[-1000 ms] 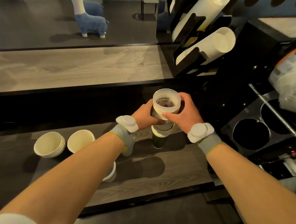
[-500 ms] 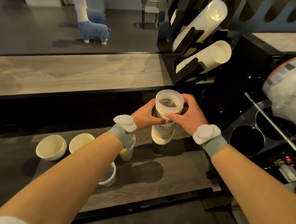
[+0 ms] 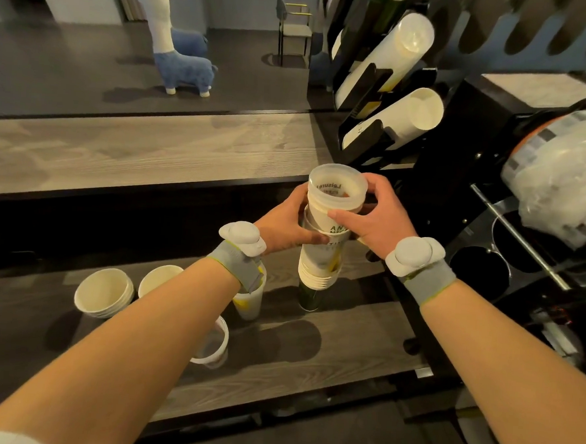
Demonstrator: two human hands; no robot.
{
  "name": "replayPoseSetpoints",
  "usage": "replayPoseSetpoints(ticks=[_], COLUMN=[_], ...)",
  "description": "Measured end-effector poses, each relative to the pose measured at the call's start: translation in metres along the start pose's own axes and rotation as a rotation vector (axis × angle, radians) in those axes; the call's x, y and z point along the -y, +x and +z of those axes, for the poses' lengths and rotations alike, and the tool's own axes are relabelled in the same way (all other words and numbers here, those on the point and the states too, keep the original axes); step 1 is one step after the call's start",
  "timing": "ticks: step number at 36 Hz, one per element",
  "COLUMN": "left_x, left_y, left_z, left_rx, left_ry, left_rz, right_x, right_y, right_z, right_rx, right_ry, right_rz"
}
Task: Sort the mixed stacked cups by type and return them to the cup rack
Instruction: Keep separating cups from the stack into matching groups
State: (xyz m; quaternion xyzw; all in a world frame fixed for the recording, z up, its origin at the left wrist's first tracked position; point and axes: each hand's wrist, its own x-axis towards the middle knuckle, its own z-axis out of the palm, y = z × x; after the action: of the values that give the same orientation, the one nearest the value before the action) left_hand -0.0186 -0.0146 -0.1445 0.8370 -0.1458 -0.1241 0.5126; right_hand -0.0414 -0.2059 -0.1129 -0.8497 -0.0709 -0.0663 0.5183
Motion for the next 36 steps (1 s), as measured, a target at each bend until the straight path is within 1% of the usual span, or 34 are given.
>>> replayPoseSetpoints(ticks=[12, 18, 22, 26, 36], left_x=[-0.018, -0.033, -0.035, -0.033, -0.032], left_y=[-0.009, -0.013, -0.017, -0.019, -0.019], left_z=[-0.004, -0.01, -0.01, -0.009, -0.007], left_rx=[-0.029, -0.102, -0.119, -0.1, -0.125], left_ry=[-0.013, 0.002, 0.011, 0.015, 0.007], left_rz=[0.03, 0.072, 0.077, 0.071, 0.072], right_x=[0.021, 0.035, 0.038, 0.035, 0.036], right_y=[-0.003, -0.001, -0.002, -0.003, -0.004], right_z=[-0.009, -0.014, -0.011, -0.011, -0.01], right_rx=[-0.02, -0.02, 0.0, 0.016, 0.056], right_ry=[-0.036, -0.031, -0.013, -0.006, 0.004], right_rz=[-0.062, -0.089, -0.061, -0.039, -0.038])
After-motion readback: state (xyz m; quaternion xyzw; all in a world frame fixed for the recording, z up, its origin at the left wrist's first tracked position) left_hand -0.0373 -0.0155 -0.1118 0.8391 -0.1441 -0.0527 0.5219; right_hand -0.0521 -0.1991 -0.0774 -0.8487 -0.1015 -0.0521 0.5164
